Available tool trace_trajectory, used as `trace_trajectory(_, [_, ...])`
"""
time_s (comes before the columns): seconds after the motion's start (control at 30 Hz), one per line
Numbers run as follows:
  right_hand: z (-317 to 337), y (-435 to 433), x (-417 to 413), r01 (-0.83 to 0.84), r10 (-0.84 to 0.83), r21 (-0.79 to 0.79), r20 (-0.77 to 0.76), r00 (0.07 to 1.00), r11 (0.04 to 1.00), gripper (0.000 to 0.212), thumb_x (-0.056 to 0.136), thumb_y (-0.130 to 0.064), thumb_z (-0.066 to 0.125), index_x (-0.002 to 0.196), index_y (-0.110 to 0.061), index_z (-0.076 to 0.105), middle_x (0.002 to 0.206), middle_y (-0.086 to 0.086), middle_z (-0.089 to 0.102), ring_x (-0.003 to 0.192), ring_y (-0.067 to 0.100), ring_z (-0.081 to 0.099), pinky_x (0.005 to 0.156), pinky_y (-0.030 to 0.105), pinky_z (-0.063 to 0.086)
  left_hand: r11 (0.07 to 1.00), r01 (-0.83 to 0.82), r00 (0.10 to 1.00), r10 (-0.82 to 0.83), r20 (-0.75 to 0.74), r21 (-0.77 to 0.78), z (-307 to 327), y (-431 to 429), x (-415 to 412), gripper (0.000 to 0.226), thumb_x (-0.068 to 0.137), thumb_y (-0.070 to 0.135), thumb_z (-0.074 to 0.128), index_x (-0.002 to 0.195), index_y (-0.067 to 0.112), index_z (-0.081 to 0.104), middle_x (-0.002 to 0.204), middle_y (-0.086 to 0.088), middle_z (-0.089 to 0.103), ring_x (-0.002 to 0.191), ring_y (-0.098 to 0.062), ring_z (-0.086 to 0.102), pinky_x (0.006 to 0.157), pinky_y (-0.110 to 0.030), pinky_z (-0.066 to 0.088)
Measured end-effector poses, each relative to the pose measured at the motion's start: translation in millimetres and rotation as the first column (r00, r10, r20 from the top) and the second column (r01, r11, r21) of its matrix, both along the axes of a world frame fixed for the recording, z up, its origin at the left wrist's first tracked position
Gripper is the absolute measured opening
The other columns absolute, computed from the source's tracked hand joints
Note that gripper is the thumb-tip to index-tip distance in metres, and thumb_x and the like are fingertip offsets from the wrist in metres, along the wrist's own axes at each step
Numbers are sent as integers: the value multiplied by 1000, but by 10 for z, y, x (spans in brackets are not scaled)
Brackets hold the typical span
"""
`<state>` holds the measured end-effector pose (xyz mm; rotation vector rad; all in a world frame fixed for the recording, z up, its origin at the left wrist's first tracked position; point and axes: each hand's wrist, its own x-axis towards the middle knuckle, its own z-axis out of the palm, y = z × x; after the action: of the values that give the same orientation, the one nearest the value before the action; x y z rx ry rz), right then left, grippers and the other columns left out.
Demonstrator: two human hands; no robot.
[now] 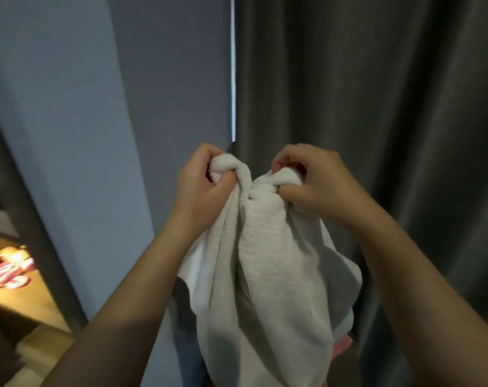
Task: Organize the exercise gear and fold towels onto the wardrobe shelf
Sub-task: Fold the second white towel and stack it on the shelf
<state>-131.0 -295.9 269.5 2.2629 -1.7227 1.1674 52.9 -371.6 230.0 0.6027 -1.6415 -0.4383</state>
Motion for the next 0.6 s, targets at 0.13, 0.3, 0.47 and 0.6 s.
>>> trace_trajectory(0.13, [-4,-79,621,-266,270,148,-8,963,953,19,70,-16,69,84,-28,66,82,-13,65,78,4,60,64,17,49,997,-57,997,53,63,60,-152,131,681,9,76,12,57,80,17,51,71,12,56,62,2,49,55,-12,39])
trace_trajectory(0.3, [-171,-396,1539,-526,528,244,61,847,815,18,70,-11,73,83,-23,67,77,-10,67,72,4,61,62,21,48,972,-189,982,188,22,140,-332,259,1639,7,73,24,55,79,26,54,74,10,57,69,1,55,58,-13,46])
trace_trajectory(0.47, [-452,-779,2536,-643,631,236,132,764,729,22,68,-5,70,79,-23,64,69,-14,61,62,0,53,59,12,38,902,-378,925,378,39,211,-502,194,2635,11,73,30,56,83,25,55,78,6,58,74,-8,58,63,-22,51])
trace_trajectory(0.6, [-694,-1039,3334,-679,658,239,171,733,694,22,69,-8,68,80,-26,64,76,-10,64,66,2,55,58,11,39,863,-431,901,428,71,263,-642,94,3436,10,77,17,57,86,13,56,77,10,58,74,-10,56,64,-25,50])
